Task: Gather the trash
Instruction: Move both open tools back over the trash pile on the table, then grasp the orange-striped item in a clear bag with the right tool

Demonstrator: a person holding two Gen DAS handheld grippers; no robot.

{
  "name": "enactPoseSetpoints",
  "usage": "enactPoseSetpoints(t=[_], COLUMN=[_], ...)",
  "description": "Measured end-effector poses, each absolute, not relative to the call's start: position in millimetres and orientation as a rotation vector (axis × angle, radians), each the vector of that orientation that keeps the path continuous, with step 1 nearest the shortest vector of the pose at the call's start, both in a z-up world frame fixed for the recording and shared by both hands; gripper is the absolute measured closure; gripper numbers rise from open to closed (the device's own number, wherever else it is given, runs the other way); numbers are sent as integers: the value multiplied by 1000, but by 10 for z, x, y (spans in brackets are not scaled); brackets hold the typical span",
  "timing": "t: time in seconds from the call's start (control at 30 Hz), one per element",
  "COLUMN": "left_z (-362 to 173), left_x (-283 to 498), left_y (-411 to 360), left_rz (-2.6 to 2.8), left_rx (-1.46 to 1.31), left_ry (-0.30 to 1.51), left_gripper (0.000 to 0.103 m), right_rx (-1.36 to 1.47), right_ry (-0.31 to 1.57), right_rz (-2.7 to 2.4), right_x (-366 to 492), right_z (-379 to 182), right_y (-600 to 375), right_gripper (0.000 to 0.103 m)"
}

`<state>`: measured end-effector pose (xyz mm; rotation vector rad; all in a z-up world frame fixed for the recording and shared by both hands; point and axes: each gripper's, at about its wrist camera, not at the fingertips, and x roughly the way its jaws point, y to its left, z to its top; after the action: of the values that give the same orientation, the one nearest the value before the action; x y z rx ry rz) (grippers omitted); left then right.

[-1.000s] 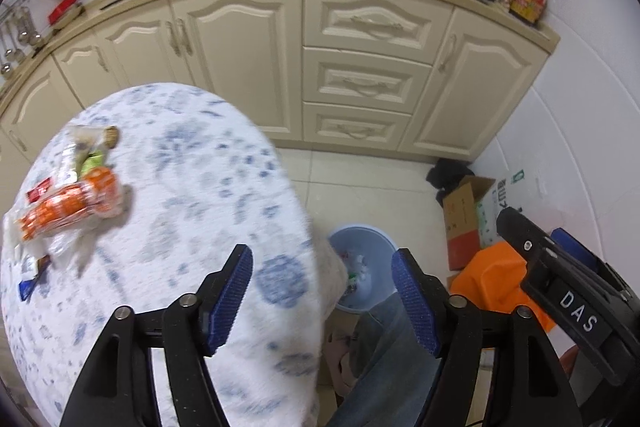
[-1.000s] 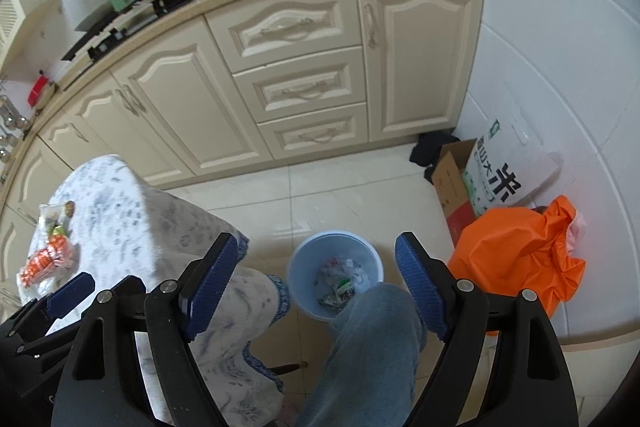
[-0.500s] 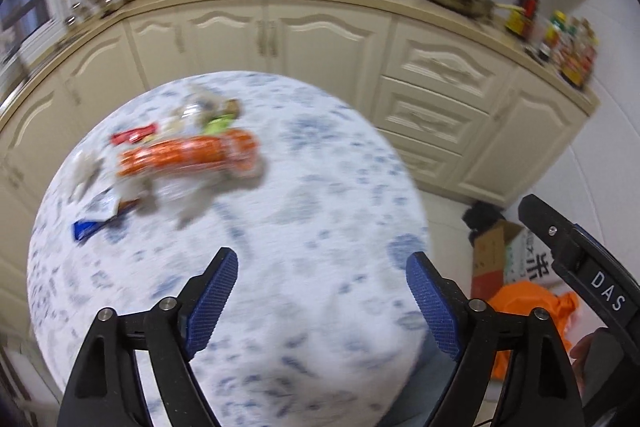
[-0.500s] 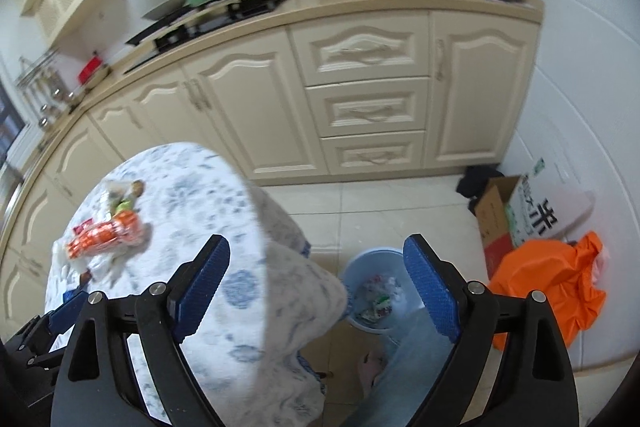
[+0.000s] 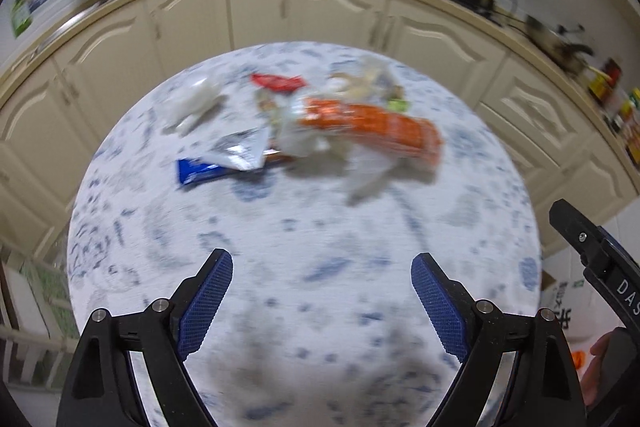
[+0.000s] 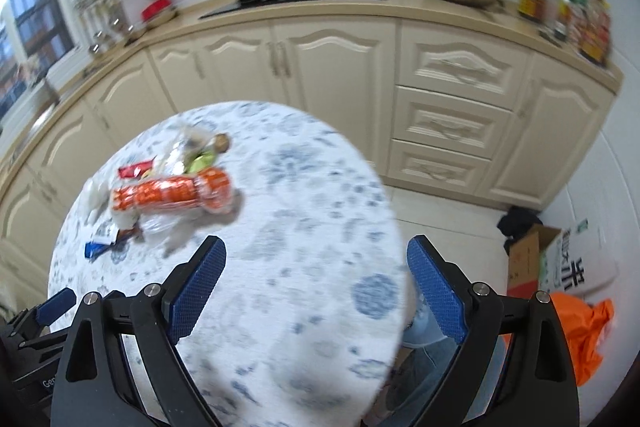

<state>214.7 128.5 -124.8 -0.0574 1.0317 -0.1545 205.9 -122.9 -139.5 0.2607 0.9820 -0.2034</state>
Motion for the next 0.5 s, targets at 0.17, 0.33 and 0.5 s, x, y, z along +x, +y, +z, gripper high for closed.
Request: enactPoseSetpoints(t=[0.17,0.33,0.5], left_z=[-1393,-1518,-1669], left_x=[2340,2543,2720], left_y=[1582,1807,2004], left_rz=[-104,-73,-16], left_rx=[-101,-126,-179], left_ry=[1067,1088,1101], left_gripper=[15,15,15], right_rx=[178,77,-59], right_ry=[1018,1027,1034], right_rz=[-83,-14,67], right_x=[2366,2630,2914], right_z=[-1541,-1661,-1827], right_y=[-827,-468,-96], right_gripper=[9,9,9])
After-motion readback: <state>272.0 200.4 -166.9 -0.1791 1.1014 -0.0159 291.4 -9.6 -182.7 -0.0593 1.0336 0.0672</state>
